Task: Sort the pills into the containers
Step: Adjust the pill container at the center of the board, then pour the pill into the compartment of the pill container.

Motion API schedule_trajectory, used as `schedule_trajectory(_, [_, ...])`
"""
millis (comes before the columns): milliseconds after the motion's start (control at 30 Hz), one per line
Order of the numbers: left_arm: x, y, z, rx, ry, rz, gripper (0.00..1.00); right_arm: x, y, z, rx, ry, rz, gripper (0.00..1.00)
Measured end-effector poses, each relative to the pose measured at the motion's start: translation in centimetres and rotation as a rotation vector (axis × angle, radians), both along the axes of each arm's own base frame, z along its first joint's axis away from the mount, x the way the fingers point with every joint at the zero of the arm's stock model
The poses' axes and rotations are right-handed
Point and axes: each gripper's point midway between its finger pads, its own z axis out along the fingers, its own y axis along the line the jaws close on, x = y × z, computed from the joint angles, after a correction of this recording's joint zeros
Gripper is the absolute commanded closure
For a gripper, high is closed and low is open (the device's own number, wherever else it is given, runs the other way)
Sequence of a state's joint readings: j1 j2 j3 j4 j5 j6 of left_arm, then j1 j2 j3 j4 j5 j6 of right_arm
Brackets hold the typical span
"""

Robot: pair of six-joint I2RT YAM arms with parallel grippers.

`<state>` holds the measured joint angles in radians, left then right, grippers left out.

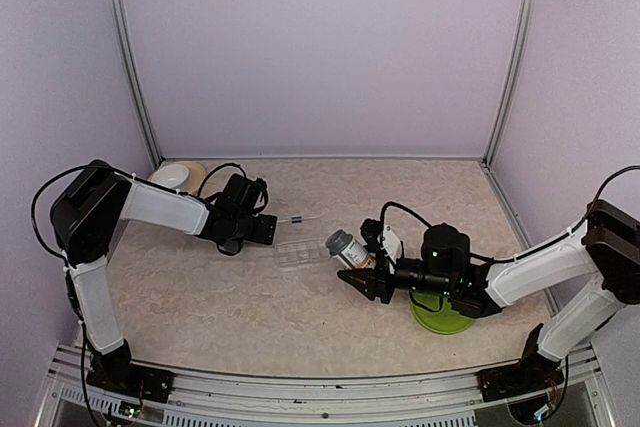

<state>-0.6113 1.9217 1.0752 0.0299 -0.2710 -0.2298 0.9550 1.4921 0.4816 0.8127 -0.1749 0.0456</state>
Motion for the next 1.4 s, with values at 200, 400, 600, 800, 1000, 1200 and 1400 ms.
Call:
schedule_trajectory(200, [-0.1,0.9,0.7,0.002,-0.01,0.014,0.19,1.3,0.1,-1.2,-0.037,0.024,-0.028,1.0])
schedule_trajectory(400, [-0.3,1.1,3.0,-0.031,-0.05,0.014,0.11,2.5,-0.2,-2.3,-0.077,0.054,-0.056,1.0])
schedule_trajectory(600, [-0.9,1.0,6.4,-0.092,-0.111,0.006,0.01,3.7,-0.5,-3.1,-0.114,0.079,-0.08,1.0])
schedule_trajectory(800, [-2.5,0.1,8.9,-0.162,-0.152,-0.029,0.01,4.5,-0.4,-4.3,-0.17,0.107,-0.084,1.0])
schedule_trajectory(1000, [-4.6,-0.9,8.6,-0.199,-0.144,-0.074,0.01,5.6,-0.8,-5.2,-0.218,0.124,-0.102,1.0])
schedule_trajectory(1200, [-6.2,-0.7,7.8,-0.219,-0.134,-0.09,0.01,6.7,-1.0,-6.7,-0.267,0.132,-0.11,1.0])
schedule_trajectory(1400, [-7.2,-1.0,7.9,-0.26,-0.162,-0.113,0.01,6.9,-1.5,-8.6,-0.328,0.146,-0.107,1.0])
